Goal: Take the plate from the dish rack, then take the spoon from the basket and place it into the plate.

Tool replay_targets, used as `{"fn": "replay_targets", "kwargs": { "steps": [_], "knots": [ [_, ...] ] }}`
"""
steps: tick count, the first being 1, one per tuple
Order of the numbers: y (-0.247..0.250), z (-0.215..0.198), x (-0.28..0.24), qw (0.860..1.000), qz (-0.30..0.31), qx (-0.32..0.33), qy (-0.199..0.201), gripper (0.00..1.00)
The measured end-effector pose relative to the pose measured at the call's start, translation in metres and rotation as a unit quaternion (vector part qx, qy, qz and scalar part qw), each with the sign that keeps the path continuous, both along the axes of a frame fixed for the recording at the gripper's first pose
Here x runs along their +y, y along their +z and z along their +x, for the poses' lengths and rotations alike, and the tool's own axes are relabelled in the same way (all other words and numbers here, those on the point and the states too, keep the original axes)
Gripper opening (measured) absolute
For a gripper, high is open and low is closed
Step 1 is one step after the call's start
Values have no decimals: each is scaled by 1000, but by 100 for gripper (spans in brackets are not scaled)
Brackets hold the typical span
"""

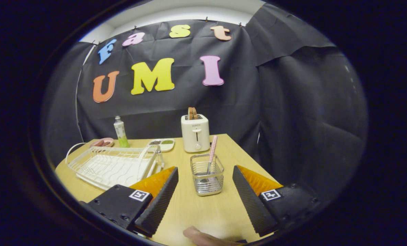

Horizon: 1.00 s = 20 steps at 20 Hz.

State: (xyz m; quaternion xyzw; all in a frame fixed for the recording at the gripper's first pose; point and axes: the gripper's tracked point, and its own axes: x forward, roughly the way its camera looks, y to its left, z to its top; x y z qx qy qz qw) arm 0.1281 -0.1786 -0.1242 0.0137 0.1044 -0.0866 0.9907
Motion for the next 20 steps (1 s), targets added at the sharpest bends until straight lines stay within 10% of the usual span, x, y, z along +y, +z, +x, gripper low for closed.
{"fn": "replay_targets", "kwargs": {
  "steps": [7, 14, 20],
  "knots": [
    [8, 75, -28, 999, -35, -9, 33, 100],
    [3, 145, -45, 997, 62, 24, 25, 98],
    [-15, 169, -39, 996, 62, 50, 48, 28]
  ]
}}
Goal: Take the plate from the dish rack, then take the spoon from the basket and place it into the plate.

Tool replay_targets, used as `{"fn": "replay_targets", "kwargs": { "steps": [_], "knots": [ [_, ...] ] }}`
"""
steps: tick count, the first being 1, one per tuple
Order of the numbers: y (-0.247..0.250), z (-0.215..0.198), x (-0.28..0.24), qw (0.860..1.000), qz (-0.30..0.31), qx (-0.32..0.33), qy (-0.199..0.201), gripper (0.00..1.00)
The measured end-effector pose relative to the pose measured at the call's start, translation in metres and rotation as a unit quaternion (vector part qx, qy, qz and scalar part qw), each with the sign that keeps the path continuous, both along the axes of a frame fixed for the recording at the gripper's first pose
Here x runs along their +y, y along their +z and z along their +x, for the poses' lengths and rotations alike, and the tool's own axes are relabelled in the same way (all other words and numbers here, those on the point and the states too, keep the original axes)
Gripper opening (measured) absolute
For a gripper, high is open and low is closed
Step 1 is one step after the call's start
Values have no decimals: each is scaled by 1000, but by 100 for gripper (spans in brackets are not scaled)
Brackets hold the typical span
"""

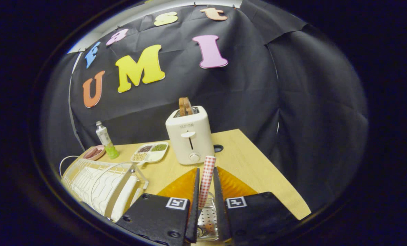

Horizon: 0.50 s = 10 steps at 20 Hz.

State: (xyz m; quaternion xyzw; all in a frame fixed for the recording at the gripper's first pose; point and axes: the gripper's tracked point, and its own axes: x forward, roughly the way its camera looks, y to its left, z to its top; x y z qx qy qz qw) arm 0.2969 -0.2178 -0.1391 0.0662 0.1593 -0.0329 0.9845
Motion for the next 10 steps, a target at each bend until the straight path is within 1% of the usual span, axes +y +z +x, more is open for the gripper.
{"fn": "replay_targets", "kwargs": {
  "steps": [2, 4, 6, 9, 10],
  "knots": [
    [5, -1, 9, 1000, 18, -8, 10, 21],
    [9, -4, 4, 1000, 6, -17, -9, 17],
    [23, -11, 7, 999, -13, -44, -10, 17],
    [47, -22, 11, 996, -20, -83, -16, 17],
    [56, -26, 7, 995, -36, -93, -26, 17]
  ]
}}
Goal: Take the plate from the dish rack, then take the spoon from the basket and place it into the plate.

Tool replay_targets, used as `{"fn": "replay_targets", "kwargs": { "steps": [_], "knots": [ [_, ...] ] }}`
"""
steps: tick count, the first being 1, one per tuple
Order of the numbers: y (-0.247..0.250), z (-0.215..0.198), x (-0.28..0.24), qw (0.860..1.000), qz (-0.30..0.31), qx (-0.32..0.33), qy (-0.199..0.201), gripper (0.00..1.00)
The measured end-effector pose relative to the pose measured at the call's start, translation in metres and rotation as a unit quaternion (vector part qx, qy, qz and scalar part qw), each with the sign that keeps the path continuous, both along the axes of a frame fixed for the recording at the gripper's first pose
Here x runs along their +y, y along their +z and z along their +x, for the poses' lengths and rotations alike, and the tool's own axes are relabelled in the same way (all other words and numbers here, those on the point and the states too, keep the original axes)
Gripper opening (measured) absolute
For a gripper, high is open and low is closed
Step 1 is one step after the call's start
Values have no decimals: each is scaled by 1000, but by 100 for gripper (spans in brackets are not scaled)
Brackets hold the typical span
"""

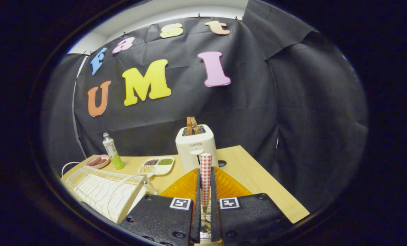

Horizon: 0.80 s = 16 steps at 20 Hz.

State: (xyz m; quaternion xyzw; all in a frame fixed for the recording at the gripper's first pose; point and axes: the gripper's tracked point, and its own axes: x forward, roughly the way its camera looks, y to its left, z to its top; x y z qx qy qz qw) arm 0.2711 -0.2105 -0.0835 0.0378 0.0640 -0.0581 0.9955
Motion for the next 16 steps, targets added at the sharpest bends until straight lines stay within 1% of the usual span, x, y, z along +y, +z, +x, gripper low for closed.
{"fn": "replay_targets", "kwargs": {
  "steps": [3, 5, 6, 9, 12, 14, 16],
  "knots": [
    [31, -21, 0, 998, -45, -24, -22, 17],
    [65, -42, 6, 995, -73, -59, -38, 17],
    [83, -56, 14, 993, -80, -76, -37, 17],
    [123, -102, 49, 990, -88, -111, -16, 17],
    [150, -150, 87, 985, -102, -142, -1, 17],
    [154, -182, 117, 983, -101, -154, 11, 17],
    [143, -208, 152, 983, -92, -154, 33, 17]
  ]
}}
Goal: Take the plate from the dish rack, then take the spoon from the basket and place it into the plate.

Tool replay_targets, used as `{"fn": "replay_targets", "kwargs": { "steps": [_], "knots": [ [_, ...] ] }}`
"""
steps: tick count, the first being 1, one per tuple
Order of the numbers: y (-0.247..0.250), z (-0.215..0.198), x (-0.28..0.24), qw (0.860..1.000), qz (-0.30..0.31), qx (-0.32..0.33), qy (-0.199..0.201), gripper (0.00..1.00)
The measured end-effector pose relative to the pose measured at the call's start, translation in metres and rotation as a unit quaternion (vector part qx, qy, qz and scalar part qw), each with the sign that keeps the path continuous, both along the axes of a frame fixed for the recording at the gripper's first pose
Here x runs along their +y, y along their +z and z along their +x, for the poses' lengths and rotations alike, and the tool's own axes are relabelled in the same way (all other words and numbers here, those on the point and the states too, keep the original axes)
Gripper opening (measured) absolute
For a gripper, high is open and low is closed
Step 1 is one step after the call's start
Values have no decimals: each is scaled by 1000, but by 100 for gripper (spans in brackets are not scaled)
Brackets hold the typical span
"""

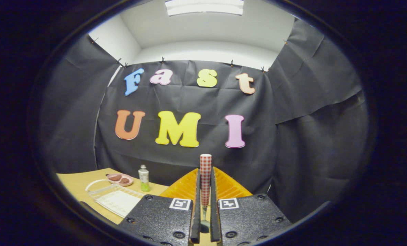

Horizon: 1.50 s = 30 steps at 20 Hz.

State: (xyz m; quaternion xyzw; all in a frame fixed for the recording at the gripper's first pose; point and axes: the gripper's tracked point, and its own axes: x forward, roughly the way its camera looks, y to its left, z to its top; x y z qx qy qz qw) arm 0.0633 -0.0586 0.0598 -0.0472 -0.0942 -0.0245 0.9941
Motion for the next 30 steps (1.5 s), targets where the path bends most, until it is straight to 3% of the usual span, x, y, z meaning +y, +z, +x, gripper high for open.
{"fn": "replay_targets", "kwargs": {
  "steps": [5, 12, 17, 24, 30],
  "knots": [
    [-57, -40, 77, 998, 22, 24, 49, 17],
    [-147, -70, 149, 996, 42, 48, 62, 17],
    [-183, -73, 167, 998, -3, 45, 44, 17],
    [-205, -85, 167, 998, 26, 34, 48, 17],
    [-225, -85, 148, 996, 51, 61, 44, 21]
  ]
}}
